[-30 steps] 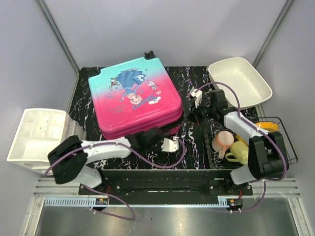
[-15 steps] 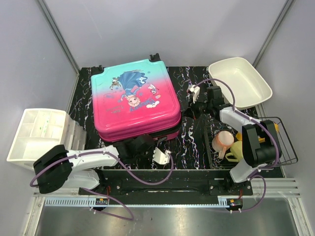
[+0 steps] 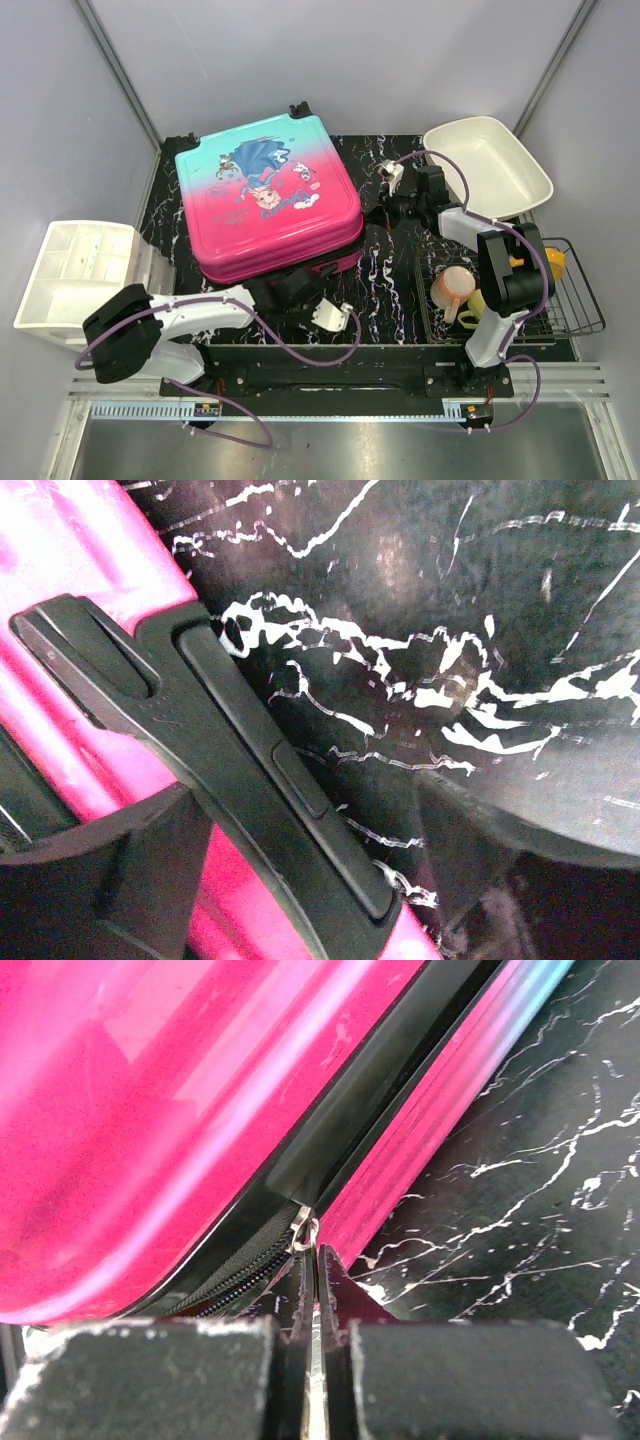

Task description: Open, take out, and arrange the luggage

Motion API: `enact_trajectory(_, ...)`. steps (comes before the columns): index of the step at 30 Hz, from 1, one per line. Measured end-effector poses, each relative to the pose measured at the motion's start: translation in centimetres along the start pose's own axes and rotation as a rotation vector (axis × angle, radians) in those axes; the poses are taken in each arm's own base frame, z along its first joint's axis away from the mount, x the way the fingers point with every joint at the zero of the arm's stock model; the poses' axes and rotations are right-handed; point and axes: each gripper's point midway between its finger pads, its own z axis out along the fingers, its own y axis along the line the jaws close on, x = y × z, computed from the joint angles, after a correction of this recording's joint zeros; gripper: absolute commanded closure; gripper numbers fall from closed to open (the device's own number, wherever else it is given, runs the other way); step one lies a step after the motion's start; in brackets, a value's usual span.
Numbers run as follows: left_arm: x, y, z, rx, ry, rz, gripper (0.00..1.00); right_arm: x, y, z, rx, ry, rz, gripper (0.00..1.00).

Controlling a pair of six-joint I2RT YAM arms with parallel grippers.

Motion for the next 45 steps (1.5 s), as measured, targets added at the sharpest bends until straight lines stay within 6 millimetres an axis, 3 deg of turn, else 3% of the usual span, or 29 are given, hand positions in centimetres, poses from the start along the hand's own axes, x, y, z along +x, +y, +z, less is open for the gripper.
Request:
enact_trajectory(1, 0.0, 0.1, 0.0, 0.012, 0.013, -0.005, 0.01, -0.1, -0.3, 0.0, 0.012, -0.003, -0.006, 1.00)
enact_trajectory(7, -0.4, 1.0, -1.3, 0.053, 0.073, -0.055, 0.01, -0.6, -1.5, -0.2, 0.065, -0.010, -0.013, 1.00)
enact_trajectory(16, -5.8, 10.2, -7.6, -0.094, -0.034, -0.107, 0.01, -2.0, -5.3, -1.0, 0.193, -0.027, -0.031, 1.00)
enact_trajectory(19, -6.6, 13.0, -10.3, -0.146, -0.095, -0.172, 0.01, -2.5, -6.5, -1.0, 0.230, -0.029, -0.034, 0.85)
enact_trajectory(20, -6.6, 13.9, -11.3, -0.159, -0.119, -0.210, 0.01, -2.8, -7.1, -1.0, 0.248, -0.030, -0.036, 0.62)
enact_trajectory(22, -5.3, 16.3, -12.9, -0.188, -0.147, -0.328, 0.01, -3.3, -8.2, -0.9, 0.285, -0.030, -0.024, 0.42)
enact_trajectory(24, -2.8, 19.4, -14.7, -0.243, -0.153, -0.472, 0.01, -4.3, -10.2, -1.1, 0.351, -0.043, -0.013, 0.26)
enact_trajectory(27, 2.6, 24.8, -17.9, -0.361, -0.164, -0.718, 0.01, -6.9, -12.8, -2.0, 0.444, -0.092, 0.003, 0.16)
enact_trajectory(31, 10.2, 29.4, -20.8, -0.493, -0.140, -0.972, 0.01, -10.0, -14.2, -3.6, 0.516, -0.156, -0.004, 0.12)
enact_trajectory(34, 15.8, 32.2, -22.4, -0.576, -0.122, -1.131, 0.01, -10.9, -14.0, -4.5, 0.542, -0.169, -0.003, 0.12)
enact_trajectory(37, 20.9, 34.3, -23.1, -0.639, -0.141, -1.277, 0.01, -11.6, -12.4, -5.7, 0.547, -0.166, 0.003, 0.13)
enact_trajectory(39, 24.1, 34.6, -22.8, -0.656, -0.154, -1.382, 0.01, -12.1, -10.4, -6.9, 0.527, -0.154, 0.012, 0.14)
enact_trajectory(42, 29.3, 35.0, -21.5, -0.680, -0.202, -1.568, 0.01, -12.4, -5.9, -8.5, 0.455, -0.147, 0.034, 0.16)
enact_trajectory(45, 34.0, 34.2, -18.9, -0.682, -0.215, -1.744, 0.01, -11.3, -1.4, -9.8, 0.384, -0.127, 0.075, 0.17)
